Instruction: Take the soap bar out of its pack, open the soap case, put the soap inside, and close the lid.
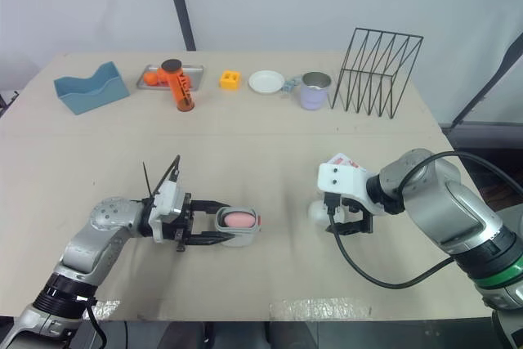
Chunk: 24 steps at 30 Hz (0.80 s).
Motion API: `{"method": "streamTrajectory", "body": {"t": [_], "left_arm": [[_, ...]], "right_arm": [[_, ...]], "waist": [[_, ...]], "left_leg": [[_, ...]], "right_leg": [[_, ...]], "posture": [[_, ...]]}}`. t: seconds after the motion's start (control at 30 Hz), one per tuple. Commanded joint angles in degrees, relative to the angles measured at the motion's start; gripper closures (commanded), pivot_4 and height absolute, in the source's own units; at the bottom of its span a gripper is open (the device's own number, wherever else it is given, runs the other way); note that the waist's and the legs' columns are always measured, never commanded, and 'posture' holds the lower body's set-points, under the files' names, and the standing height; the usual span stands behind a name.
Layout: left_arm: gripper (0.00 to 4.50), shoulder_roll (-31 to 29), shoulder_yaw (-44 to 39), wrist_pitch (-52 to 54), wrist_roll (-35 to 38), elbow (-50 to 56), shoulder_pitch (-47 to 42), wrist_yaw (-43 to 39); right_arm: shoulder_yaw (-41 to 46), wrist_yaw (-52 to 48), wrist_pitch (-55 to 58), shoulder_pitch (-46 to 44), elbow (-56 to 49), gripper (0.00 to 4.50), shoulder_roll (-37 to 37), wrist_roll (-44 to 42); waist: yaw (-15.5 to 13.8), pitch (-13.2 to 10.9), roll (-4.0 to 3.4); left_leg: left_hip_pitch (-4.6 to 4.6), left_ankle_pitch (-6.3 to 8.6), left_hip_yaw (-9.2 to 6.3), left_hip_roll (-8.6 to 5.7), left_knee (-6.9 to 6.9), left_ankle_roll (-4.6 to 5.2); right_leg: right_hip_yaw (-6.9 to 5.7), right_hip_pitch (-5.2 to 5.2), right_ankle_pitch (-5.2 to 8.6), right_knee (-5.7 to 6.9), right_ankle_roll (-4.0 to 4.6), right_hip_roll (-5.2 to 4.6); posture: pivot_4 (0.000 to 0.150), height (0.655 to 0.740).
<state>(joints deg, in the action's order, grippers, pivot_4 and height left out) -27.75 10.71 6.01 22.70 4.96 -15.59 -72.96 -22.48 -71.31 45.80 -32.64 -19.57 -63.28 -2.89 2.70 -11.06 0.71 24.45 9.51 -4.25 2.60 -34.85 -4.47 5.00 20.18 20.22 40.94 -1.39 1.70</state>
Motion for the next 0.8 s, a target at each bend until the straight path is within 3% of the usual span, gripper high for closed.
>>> {"method": "streamTrajectory", "body": {"t": [0.03,0.53,0.63,0.77,0.8], "left_arm": [[2.56,0.27,-0.31,-1.31,0.56,0.82,-0.30,0.09],[2.56,0.10,-0.24,-0.69,0.76,1.88,0.21,0.69],[2.56,0.02,-0.25,-0.54,0.83,2.16,0.33,0.81],[2.56,-0.01,-0.26,-0.27,0.86,2.36,0.30,0.98],[2.56,0.00,-0.26,-0.21,0.87,2.36,0.26,1.01]], "right_arm": [[-0.02,-0.32,-0.17,-1.42,-0.27,0.05,0.33,0.82],[-0.97,-0.62,0.61,-1.63,0.63,0.05,2.01,1.47],[-1.18,-0.59,0.81,-1.76,0.74,0.81,2.20,1.55],[-1.46,-0.57,0.98,-1.75,0.79,2.65,2.28,1.62],[-1.52,-0.58,1.06,-1.76,0.77,2.67,2.30,1.61]], "waist": [[0.00,0.00,0.00],[0.00,0.00,0.00],[0.01,0.00,0.00],[0.00,0.00,0.00],[0.00,0.00,0.00]], "left_leg": [[0.00,0.00,0.00,0.00,0.00,0.00],[0.01,0.00,-0.01,-0.01,0.00,0.00],[0.01,0.00,-0.01,0.00,0.00,0.00],[0.02,0.00,-0.01,-0.01,0.00,0.00],[0.02,0.00,-0.01,-0.01,0.00,0.00]], "right_leg": [[0.00,0.00,0.00,0.00,0.00,0.00],[-0.01,0.01,0.00,0.00,0.00,0.00],[-0.01,0.01,-0.01,0.01,0.02,0.00],[-0.01,0.01,-0.01,0.00,0.01,0.00],[-0.01,0.01,0.00,0.00,0.01,0.00]], "posture": [[0.150,0.7400],[0.150,0.7400],[0.150,0.7400],[0.150,0.7400],[0.150,0.7400]]}}
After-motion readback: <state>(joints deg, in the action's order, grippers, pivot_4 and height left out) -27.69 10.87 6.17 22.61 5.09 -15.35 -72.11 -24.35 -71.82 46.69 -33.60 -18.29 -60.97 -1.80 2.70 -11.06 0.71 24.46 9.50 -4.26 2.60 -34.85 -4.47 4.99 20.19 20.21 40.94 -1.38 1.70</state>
